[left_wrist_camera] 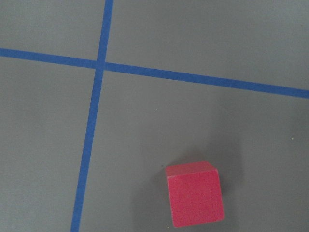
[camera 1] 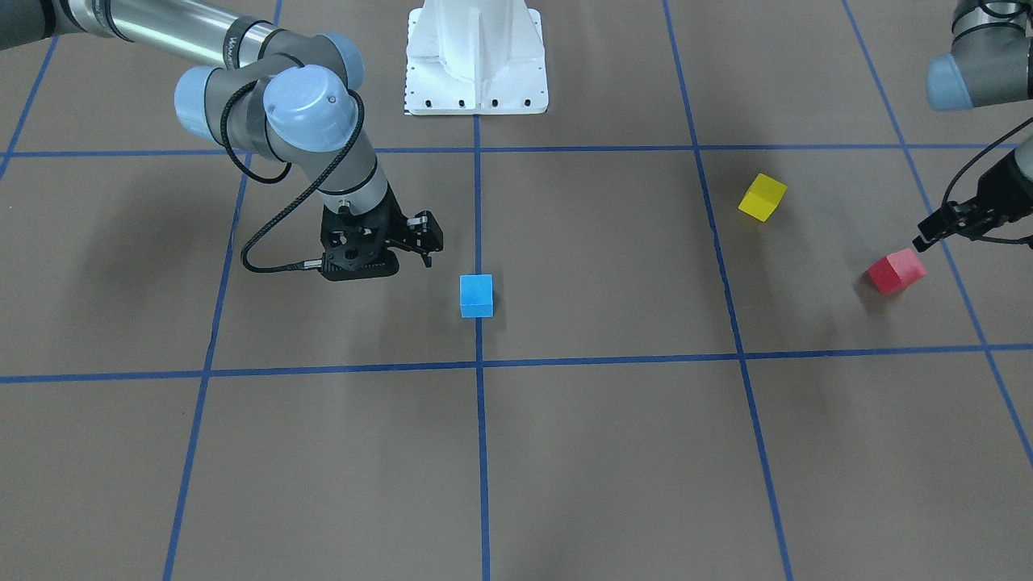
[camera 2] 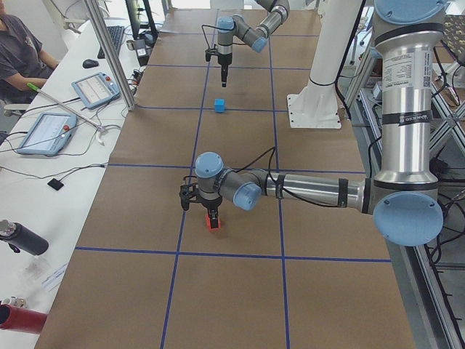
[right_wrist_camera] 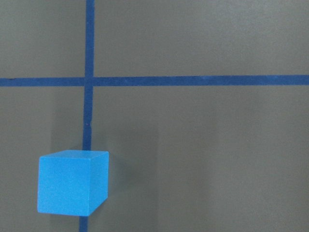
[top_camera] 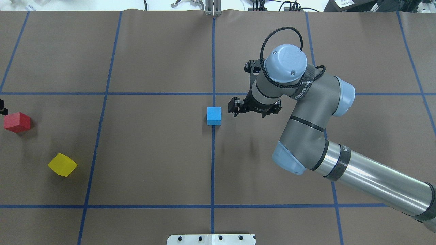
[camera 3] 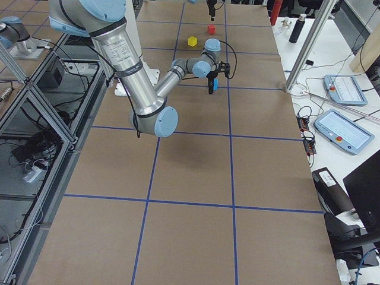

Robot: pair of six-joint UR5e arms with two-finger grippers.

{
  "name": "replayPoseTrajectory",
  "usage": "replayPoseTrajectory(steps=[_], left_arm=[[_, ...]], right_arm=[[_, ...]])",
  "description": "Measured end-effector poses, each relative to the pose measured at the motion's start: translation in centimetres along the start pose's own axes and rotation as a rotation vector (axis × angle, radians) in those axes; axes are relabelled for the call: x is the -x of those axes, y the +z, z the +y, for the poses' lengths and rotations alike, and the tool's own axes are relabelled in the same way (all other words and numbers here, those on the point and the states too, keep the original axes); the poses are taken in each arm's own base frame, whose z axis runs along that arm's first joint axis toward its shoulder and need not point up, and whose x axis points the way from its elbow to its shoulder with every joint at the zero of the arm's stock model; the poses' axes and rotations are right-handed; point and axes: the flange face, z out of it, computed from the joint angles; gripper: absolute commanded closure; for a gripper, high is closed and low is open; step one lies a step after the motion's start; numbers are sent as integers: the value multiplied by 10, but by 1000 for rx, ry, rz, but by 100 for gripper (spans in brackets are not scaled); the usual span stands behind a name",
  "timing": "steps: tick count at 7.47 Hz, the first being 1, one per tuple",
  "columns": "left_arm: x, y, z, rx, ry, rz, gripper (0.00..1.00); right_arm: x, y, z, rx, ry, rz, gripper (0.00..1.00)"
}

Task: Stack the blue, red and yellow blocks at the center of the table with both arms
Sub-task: 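Raise the right gripper away while the left gripper descends to the red cube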

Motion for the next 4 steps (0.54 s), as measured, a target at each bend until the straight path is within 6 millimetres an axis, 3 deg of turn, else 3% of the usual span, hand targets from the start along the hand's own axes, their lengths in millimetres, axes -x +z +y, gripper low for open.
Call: replayPoseTrajectory(steps=[2,4], left_arm=[[-9,23,6,-7,29,-36,0],[-13,31,4,-3,34,-43,0]], right_arm=[[-5,3,0,1,2,8,1],[-9,5,1,2,6,14,1]])
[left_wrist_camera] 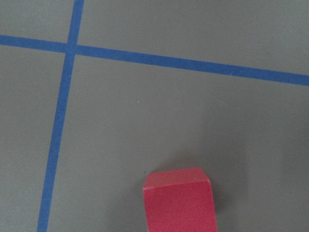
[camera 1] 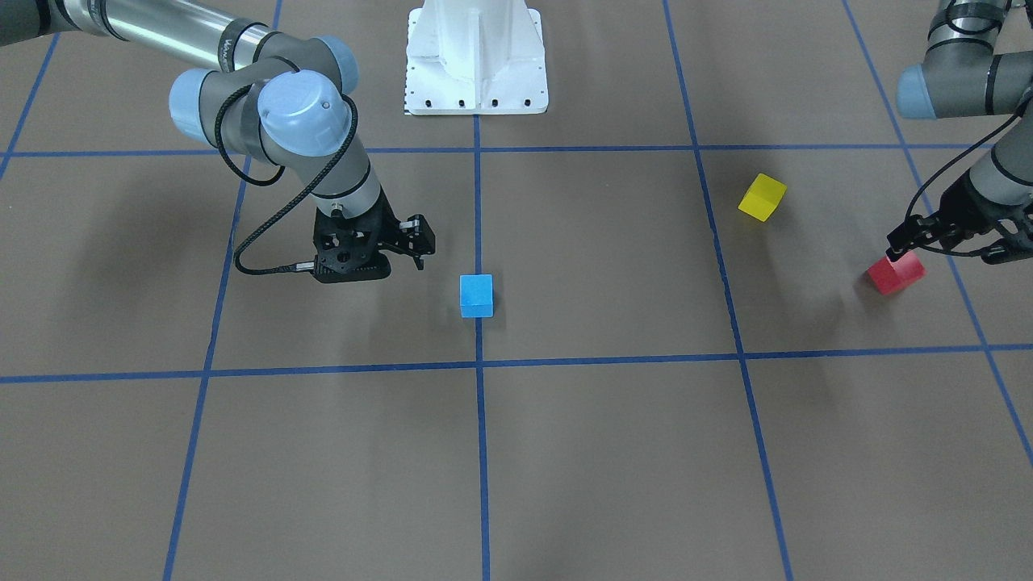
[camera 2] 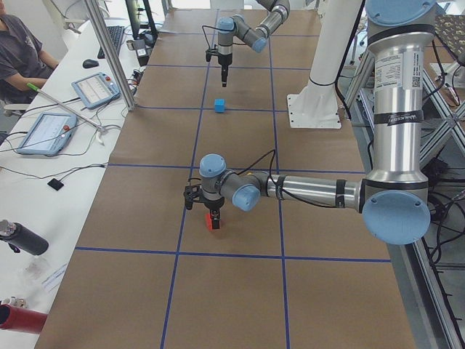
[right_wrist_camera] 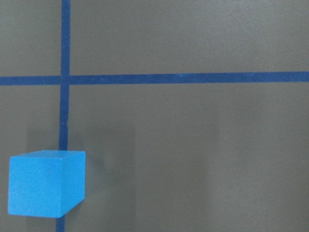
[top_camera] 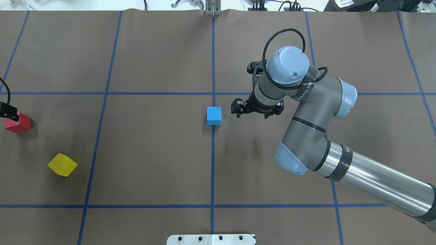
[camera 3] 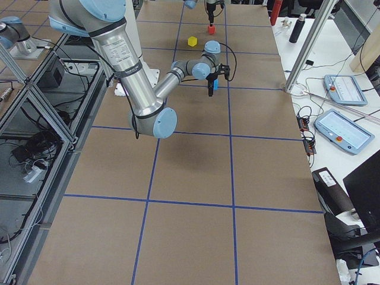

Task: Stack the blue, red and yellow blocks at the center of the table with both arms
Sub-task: 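Raise the right gripper away while the left gripper descends to the red cube, then grasp the red cube with the left gripper and lift it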

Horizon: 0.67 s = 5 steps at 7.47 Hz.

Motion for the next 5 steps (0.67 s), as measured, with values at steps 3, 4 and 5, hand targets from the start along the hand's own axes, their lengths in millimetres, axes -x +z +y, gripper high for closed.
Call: replayPoseTrajectory(steps=[3,4,5], left_arm=[[-4,12,-12,15,-33,-3,1],[-1,17,-13,24,-39,-9,1],[0,22,-14,30,-42,-13,0]], right_arm=[[-2,1,0,-1,3,3,1],[-1,1,0,-1,2,3,1],[-1,1,1,-1,2,3,1]])
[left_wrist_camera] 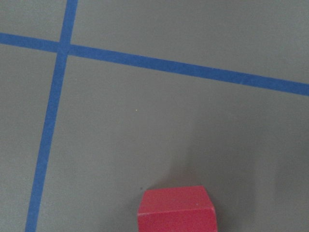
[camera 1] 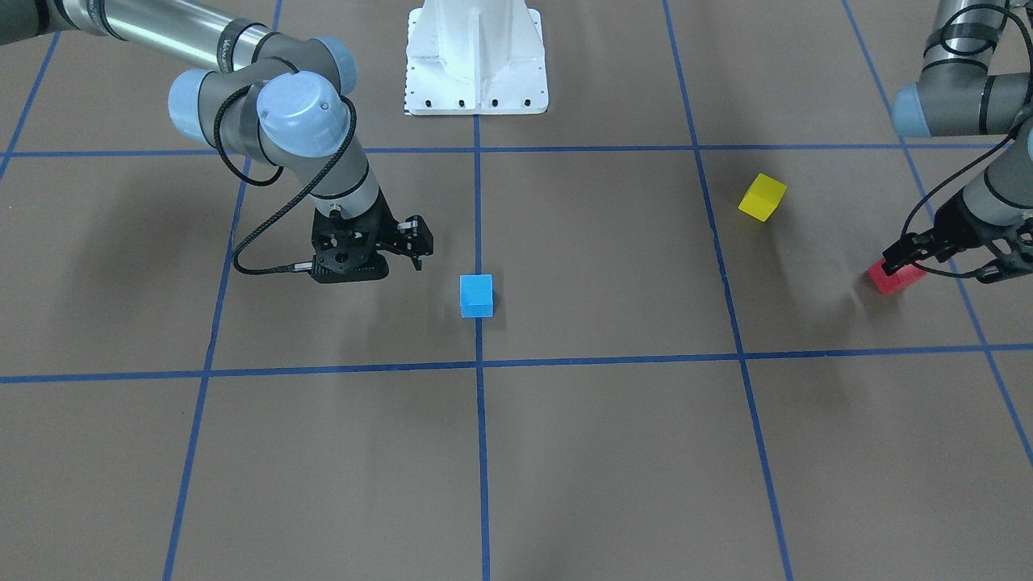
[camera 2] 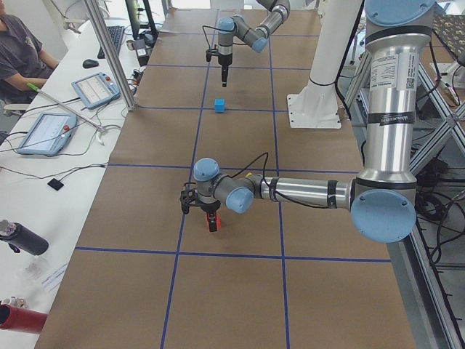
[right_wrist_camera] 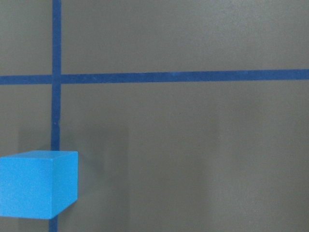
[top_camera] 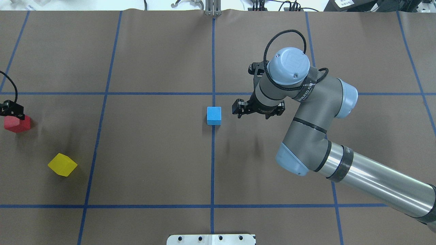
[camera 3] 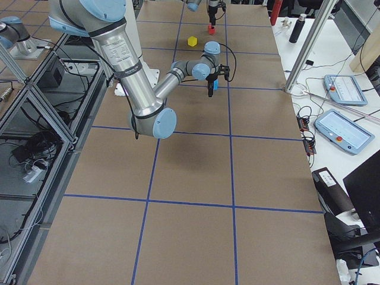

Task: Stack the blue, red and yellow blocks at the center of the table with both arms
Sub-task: 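Grasp the red cube with the left gripper and lift it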

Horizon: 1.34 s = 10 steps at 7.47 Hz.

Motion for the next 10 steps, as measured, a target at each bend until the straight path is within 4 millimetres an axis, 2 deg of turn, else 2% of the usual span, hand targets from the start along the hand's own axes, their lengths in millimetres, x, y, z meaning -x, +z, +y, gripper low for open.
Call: replayPoseTrajectory(steps=[3,4,5,6,8,9,10], left_arm=[[-8,15,3,6,34,10,1],[-8,20,1,5,39,13,11],[-8,23,0,3,42,16,74],[-8,23,0,2,42,18,100],[-12,20,0,-2,41,25,100],[-24,11,1,2,50,55,100],[-53,-9,0,21,59,110,100]], right_arm=[[2,-1,0,-8,2,1,1],[2,-1,0,-11,2,1,1],[3,-2,0,-14,3,1,1],[4,-2,-1,-19,5,1,1],[4,-7,0,-27,6,-3,1],[1,-11,2,-28,4,-8,1],[-11,-15,4,-29,2,-10,1]])
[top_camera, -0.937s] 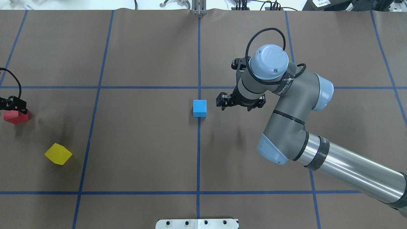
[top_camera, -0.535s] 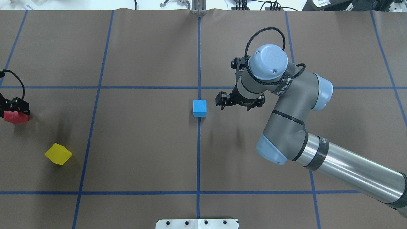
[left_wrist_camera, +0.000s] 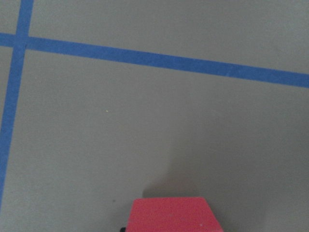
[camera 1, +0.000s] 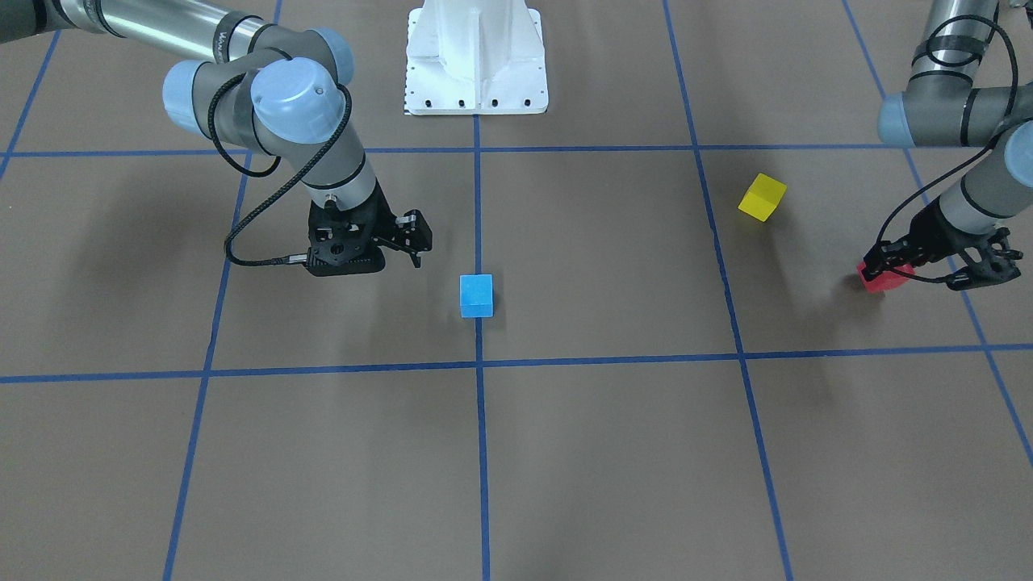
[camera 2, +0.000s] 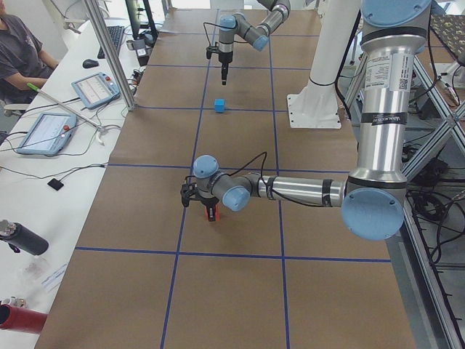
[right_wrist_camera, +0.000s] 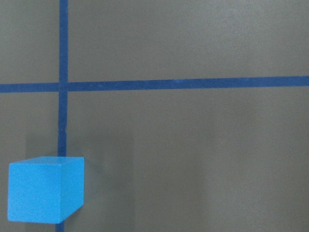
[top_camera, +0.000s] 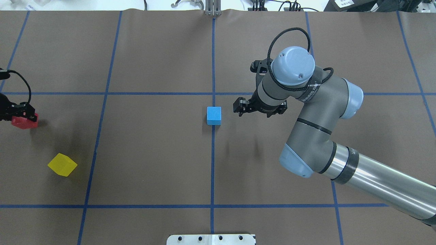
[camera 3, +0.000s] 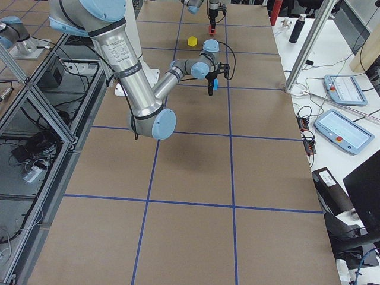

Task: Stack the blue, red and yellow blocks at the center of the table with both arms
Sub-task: 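Grasp the red cube with the left gripper and lift it, then carry the red cube with the left gripper above the blue cube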

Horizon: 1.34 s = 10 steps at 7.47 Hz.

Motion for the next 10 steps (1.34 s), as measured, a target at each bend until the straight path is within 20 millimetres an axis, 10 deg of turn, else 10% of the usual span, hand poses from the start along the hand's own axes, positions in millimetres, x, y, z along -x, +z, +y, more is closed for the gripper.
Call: replayPoseTrajectory(steps=[1,4,6,8,10], left_arm=[[-48,-24,-10,12,-5,46,100],[-273,-98,-14,-8,-8,-6,100],[-407,-102,27,8,-17,-23,100],[-526,-99,18,30,33,-21,100],[-593,-80,24,31,116,-40,100]], right_arm=[[-19,-7,-1,-5,-3,2,1],[-107,-26,-27,-4,-49,38,1],[-177,-41,-48,16,-69,60,1],[-246,-52,-58,42,-84,78,1],[-284,-56,-61,51,-91,97,1]])
